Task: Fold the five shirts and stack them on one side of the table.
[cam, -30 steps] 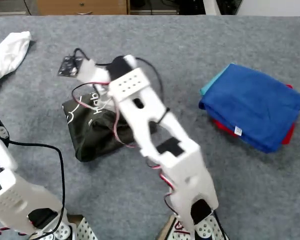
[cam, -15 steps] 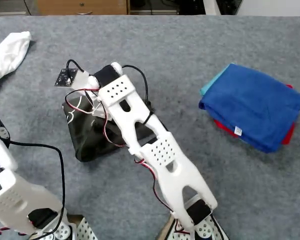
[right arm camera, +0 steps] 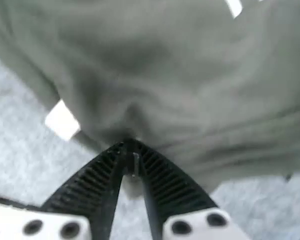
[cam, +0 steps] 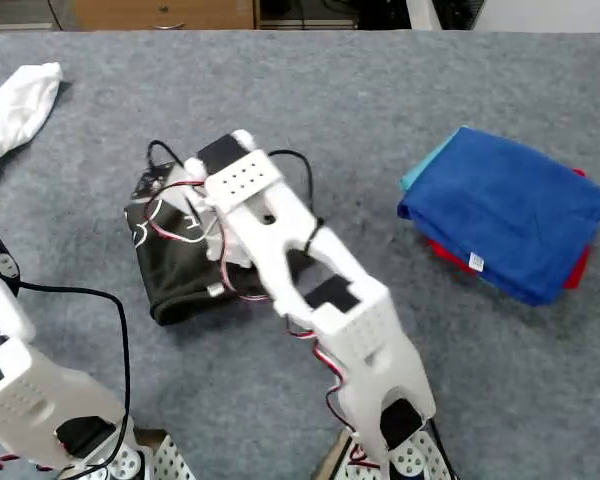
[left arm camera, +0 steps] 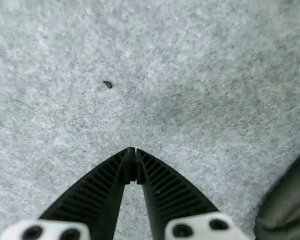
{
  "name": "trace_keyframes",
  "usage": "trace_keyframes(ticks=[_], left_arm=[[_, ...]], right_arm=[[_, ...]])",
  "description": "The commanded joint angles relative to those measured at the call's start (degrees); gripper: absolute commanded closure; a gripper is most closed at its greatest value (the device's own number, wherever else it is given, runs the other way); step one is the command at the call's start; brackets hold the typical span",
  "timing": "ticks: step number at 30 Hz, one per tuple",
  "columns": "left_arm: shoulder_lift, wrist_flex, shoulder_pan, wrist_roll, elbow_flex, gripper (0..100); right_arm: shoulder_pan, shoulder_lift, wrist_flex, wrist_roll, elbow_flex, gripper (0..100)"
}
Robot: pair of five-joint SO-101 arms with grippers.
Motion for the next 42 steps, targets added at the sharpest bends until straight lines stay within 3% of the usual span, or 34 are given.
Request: trace_keyframes(ticks=[1,9,14,20,24,30,33,38,42], left_arm=[[-2.7,-2.5,0.2,-0.5,1.8,98],[-2.9,-4.0,0.3,-0.5,5.2,98],[-2.9,-4.0,0.7,-0.4,4.7,98],[-2.9,-3.8,0.1,-0.5,4.8,98],[-2.9,-3.7,0.1,-0.5,5.0,98],[-2.9,-4.0,0.4,-0.5,4.7,98],[-2.9,-4.0,0.9,-0.5,4.7,98],[-2.9,-3.5,3.9,-0.2,2.1,98],[-2.9,-1.4,8.6,2.5,-1.7,98]], right_arm=[[1.9,-10.6,1.0,0.7,5.9,99.4],[3.3,-19.5,-3.7,4.0,11.7,99.4],[2.2,-12.8,-8.5,2.3,7.9,99.4],[0.6,-2.4,-2.9,-1.8,8.2,99.4],[0.7,-3.1,-2.4,-1.8,13.1,99.4],[3.9,-5.2,-10.0,-1.8,16.6,99.4],[6.1,-5.3,-9.4,-1.8,10.5,99.4],[8.2,-5.1,1.2,-1.8,-12.6,99.4],[8.7,-4.2,0.9,-1.8,-22.4,99.4]])
